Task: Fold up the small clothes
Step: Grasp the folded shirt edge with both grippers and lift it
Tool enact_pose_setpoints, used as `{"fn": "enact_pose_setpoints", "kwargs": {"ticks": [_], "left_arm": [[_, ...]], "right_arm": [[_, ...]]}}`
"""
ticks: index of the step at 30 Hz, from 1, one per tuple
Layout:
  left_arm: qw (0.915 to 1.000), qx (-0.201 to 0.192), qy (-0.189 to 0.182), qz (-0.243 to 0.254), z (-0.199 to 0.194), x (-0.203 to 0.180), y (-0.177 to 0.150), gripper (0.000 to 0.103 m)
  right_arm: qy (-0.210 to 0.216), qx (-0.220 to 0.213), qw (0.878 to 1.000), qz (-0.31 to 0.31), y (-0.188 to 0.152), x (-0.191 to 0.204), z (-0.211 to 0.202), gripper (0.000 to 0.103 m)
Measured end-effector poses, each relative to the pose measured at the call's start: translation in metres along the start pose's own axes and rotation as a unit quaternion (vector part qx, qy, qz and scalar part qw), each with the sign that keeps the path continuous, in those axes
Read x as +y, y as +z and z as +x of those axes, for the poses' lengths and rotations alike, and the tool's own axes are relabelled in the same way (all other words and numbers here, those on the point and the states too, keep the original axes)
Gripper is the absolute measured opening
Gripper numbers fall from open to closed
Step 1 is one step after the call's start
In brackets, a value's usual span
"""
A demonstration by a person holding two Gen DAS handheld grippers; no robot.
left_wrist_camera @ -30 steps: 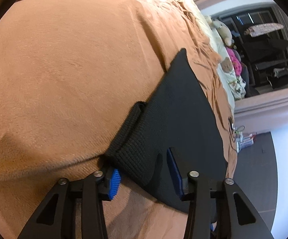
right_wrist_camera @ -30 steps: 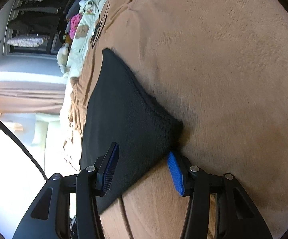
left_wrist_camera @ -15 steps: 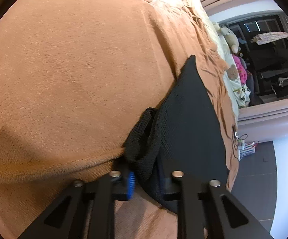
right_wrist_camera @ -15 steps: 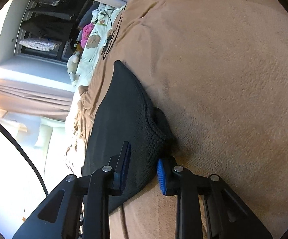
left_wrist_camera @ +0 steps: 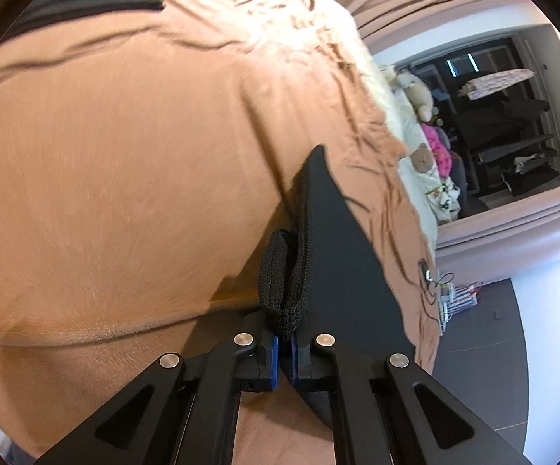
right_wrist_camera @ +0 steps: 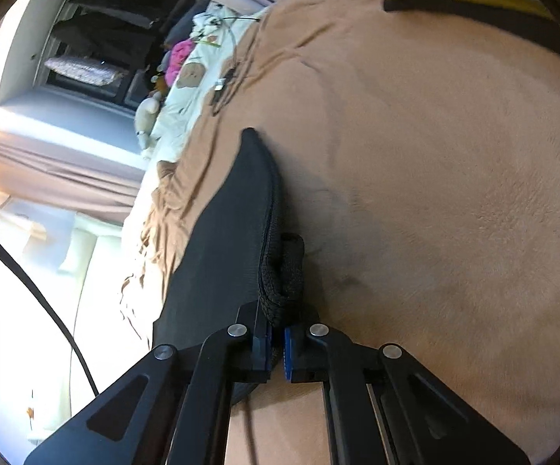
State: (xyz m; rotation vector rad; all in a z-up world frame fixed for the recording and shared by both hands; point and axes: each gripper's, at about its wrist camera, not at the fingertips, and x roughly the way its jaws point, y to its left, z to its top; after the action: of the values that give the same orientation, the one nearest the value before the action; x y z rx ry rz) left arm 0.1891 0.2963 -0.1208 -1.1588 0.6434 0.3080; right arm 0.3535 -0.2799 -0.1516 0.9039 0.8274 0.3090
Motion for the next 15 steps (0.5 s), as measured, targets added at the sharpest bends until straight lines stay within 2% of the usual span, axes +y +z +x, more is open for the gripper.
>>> {"fn": "enact_pose_setpoints", "kwargs": {"ticks": [6, 15], "left_arm": [[0.9998, -0.013, -0.002, 0.013, -0.03, -0.006, -0.005, 0.003], [0.9998, 0.0, 0.015, 0.011, -0.06, 0.02, -0.026, 0.003]], "right_arm": [[-0.005, 0.011, 1.0, -0.021, -0.009, 0.004, -0.016, 0.0], [-0.028, 0.05, 0.998, -0.031, -0.016, -0.002, -0.038, 0.0]]}}
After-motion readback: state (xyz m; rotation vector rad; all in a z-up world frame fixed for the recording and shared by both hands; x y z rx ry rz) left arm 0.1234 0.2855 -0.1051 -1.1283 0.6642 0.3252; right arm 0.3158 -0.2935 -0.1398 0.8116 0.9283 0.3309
